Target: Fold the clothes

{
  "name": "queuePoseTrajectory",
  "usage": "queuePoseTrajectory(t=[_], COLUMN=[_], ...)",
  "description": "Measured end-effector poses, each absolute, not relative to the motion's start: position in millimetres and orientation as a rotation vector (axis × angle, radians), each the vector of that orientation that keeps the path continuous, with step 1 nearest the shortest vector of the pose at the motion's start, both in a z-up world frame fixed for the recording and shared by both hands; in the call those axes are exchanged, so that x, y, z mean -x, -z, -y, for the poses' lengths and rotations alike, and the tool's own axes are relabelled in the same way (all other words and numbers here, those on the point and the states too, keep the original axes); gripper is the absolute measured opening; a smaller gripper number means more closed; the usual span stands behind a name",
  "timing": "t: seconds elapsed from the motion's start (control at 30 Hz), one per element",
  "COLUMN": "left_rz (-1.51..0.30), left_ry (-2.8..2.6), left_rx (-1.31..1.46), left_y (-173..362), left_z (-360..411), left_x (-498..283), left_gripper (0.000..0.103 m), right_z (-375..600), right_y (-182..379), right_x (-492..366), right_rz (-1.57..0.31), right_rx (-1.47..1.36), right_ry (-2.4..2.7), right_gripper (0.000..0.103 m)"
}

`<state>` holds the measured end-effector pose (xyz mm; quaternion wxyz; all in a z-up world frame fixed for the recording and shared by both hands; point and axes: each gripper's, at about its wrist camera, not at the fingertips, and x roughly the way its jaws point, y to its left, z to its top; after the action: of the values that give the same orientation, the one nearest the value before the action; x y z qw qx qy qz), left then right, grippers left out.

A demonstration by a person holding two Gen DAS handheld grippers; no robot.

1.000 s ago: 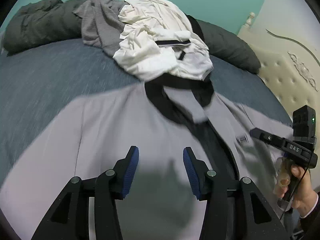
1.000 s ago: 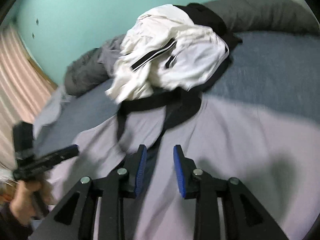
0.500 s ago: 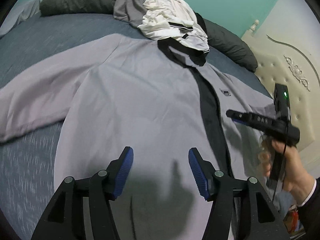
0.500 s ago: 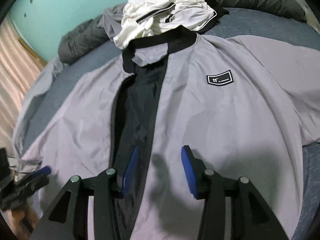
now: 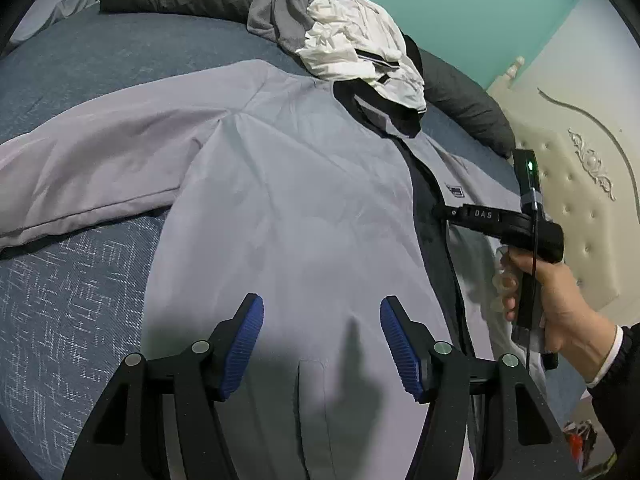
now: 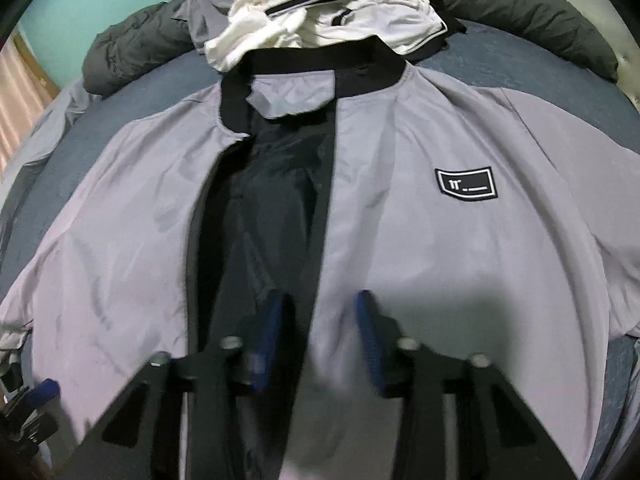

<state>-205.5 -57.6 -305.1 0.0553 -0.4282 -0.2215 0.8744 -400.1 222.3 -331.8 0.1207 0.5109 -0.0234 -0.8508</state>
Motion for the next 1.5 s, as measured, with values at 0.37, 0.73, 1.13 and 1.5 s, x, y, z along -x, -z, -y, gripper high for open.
queuePoseTrajectory(t=[0.37, 0.73, 1.13, 1.5], left_rz=[0.691, 0.717, 0.724, 0.727], left_ry=[-2.634, -2.626, -2.629, -2.616], left_rx=[1.298, 1.299, 1.292, 1.301], left_y=[306, 305, 302, 306], left_z=[58, 62, 65, 65], left_x=[204, 202, 204, 205], left_gripper=[0.066, 0.066, 0.066, 0.067], right_z=[-247, -256, -229, -168], right_y=[277, 246, 271, 290], right_x=[376, 367, 390, 430], right_rz=[0.178, 0.319, 0.083, -0.419], right_rx=[-1.282, -1.136, -1.431, -1.419], right_ry=[2.461, 2.426, 2.396, 2.393], right_gripper=[0.007, 0.007, 0.028, 0.03])
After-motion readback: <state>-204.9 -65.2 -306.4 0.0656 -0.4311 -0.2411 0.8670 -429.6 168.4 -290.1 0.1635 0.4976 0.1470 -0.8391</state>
